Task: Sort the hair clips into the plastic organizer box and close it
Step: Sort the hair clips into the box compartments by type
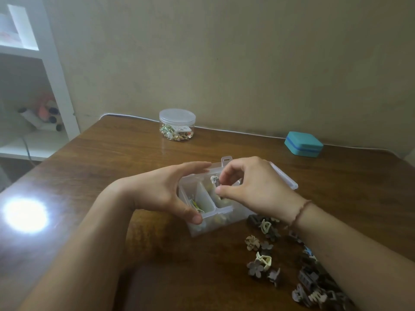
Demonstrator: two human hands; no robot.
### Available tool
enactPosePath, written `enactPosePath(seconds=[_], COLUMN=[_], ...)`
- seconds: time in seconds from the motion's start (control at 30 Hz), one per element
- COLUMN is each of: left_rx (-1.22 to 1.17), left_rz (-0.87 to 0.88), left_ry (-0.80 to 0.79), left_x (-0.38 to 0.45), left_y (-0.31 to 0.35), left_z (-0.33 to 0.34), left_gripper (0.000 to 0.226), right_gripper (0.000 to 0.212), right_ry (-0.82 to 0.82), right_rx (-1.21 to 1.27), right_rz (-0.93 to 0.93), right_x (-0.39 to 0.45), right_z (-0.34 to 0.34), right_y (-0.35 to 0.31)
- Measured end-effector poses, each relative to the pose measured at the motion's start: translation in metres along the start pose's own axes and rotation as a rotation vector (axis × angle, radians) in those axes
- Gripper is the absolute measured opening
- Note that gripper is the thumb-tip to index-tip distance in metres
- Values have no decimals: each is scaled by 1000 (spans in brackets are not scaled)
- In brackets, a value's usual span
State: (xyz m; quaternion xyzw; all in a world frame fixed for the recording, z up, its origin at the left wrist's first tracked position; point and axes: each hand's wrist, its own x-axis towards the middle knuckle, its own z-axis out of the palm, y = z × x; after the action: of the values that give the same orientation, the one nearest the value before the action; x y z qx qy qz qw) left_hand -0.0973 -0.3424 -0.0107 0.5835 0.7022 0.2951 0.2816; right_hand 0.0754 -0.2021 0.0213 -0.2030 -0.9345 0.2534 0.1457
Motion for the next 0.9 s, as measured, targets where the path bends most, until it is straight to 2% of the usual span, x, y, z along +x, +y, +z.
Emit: enactPosePath(seconds=[0.1,0.17,0.27,0.37,0.4,0.47,0.53,0.63,0.67,0.77,0.9], left_rx=[-11,-17,-32,-34,-34,-29,-23,-27,-32,-38,-41], left_rz=[5,10,25,29,30,30,26,28,29,27,28], left_ry=[-2,-3,-9,-3,-2,3,9,6,2,-3,-11], left_x=[1,0,0,0,1,1,2,2,2,1,1], left_y=[-2,-2,-1,-2,-2,-2,-2,-2,-2,-2,-1], left_z=[0,0,0,1,2,2,3,3,3,3,3], left_gripper=[112,111,111,114,115,115,114,112,112,112,111], right_gripper=[20,14,4,10,14,22,22,24,23,23,26], right_ry=[11,39,155,242,230,101,31,258,258,43,61], right_rx=[10,-9,29,11,-56,-199,-241,-316,-369,-592,-659], right_rz=[8,-20,-49,11,63,197,287,206,174,208,219], right_x=[-2,-2,-6,-16,-21,-31,-43,-57,-60,-64,-59], right_z=[-5,-13,-40,-68,-73,-73,-65,-58,-55,-40,-31], right_y=[1,4,19,52,65,88,98,93,89,82,86])
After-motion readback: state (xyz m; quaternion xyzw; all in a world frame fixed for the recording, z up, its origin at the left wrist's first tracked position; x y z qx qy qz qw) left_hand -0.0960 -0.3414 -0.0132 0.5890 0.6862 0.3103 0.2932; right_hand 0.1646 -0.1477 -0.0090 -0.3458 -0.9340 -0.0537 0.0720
